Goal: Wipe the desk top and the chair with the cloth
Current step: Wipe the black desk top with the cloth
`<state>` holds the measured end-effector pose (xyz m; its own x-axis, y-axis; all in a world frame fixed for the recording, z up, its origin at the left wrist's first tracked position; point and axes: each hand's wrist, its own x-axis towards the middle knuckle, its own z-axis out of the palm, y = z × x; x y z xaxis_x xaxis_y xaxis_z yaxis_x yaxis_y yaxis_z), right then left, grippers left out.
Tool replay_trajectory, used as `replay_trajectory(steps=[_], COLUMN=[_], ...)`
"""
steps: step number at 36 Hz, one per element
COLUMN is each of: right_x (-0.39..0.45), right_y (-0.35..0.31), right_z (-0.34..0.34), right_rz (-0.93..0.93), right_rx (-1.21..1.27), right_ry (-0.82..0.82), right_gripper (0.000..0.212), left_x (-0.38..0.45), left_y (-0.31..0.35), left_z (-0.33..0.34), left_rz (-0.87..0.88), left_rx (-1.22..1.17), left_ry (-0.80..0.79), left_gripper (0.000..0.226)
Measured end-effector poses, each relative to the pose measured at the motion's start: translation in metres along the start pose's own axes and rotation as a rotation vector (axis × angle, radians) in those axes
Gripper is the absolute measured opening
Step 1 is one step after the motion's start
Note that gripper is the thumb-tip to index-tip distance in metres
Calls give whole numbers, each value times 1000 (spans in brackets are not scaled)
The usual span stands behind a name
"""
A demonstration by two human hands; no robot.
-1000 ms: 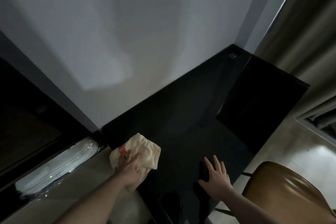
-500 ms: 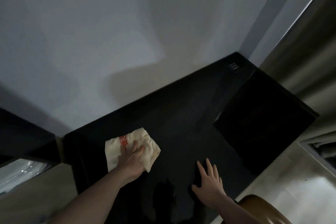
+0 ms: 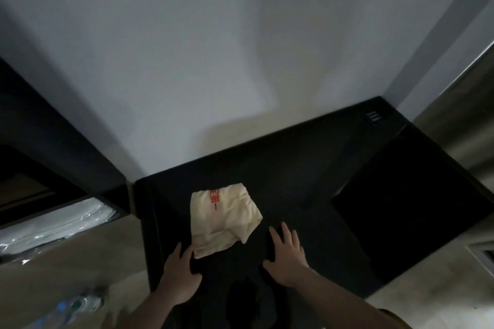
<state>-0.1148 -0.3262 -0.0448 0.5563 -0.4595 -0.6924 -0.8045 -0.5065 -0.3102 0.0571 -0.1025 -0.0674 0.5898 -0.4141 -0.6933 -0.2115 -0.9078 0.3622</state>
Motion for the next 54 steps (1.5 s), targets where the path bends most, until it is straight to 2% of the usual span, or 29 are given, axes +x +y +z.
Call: replay_trajectory(steps=[3,9,20,24,27,30,37,43,49,54], right_x=[-4,-1,61,96,113,127,154,148,123,111], right_y=[-33,-81,-128,-113,-89,-66,0,36,20,-21], right_z=[11,17,5,2,-7,-26,-83,-106,-102,-95], right_rz=[-60,-166,-263,-217,-272,-246,-173,-46,89,43], right_rx=[-8,-108,-190,-202,-164,-74,-42,-86,-19,10], right_ry=[38,13,-39,16,-38,-6,97,145,152,157], right_gripper=[97,95,97,103,96,94,88,86,91,97], left_x=[-6,-19,-9,8,18,26,51,53,49,45], left_y=[-17,-31,2,24,43,64,135,136,127,118], left_z=[0,2,15,22,27,30,45,45,38,29], left_rz=[5,-12,-155,-249,-295,-326,-255,-253,-181,-129], left_rx=[15,69,151,157,140,95,72,94,150,170], left_ry=[-1,-71,-106,-88,-35,-14,-52,-61,-78,-81], left_gripper=[85,89,115,124,130,136,137,135,134,126])
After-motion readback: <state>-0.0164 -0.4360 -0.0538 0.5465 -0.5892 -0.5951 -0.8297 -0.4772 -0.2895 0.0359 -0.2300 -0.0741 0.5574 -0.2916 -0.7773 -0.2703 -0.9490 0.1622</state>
